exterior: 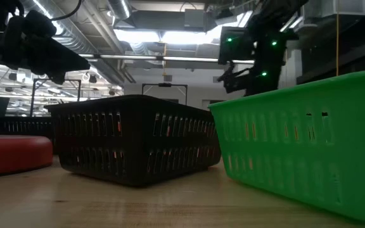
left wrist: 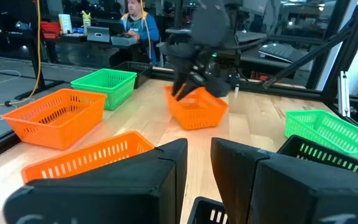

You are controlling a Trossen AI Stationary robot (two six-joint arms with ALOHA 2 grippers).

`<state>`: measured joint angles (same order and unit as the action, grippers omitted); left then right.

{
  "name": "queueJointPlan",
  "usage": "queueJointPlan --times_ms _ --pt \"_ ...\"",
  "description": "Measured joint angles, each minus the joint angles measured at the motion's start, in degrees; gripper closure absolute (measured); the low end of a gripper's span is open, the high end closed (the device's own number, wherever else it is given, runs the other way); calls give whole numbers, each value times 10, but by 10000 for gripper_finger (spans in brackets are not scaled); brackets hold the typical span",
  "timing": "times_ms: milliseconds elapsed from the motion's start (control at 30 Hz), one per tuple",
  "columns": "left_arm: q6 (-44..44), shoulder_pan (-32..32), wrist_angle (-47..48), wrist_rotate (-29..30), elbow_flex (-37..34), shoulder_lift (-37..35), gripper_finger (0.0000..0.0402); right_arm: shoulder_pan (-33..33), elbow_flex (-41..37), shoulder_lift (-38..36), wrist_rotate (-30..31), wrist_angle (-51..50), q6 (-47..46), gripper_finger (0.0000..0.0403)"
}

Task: Stack baskets by color
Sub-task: Stack the bottom right orange bin on the top of the orange bin

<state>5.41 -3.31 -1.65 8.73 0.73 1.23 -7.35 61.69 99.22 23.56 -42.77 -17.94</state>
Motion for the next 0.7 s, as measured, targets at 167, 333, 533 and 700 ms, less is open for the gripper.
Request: queueJointPlan --times_ms 167,333,533,700 --pt "0 0 0 0 0 0 337 -38 0 0 0 113 60 332" --pt "0 0 0 0 0 0 337 -56 28 0 -1 97 62 332" --pt "0 0 0 0 0 0 337 -48 72 0 -102 5 59 332" --pt "0 0 0 2 0 0 337 -46 59 8 -161 11 33 331"
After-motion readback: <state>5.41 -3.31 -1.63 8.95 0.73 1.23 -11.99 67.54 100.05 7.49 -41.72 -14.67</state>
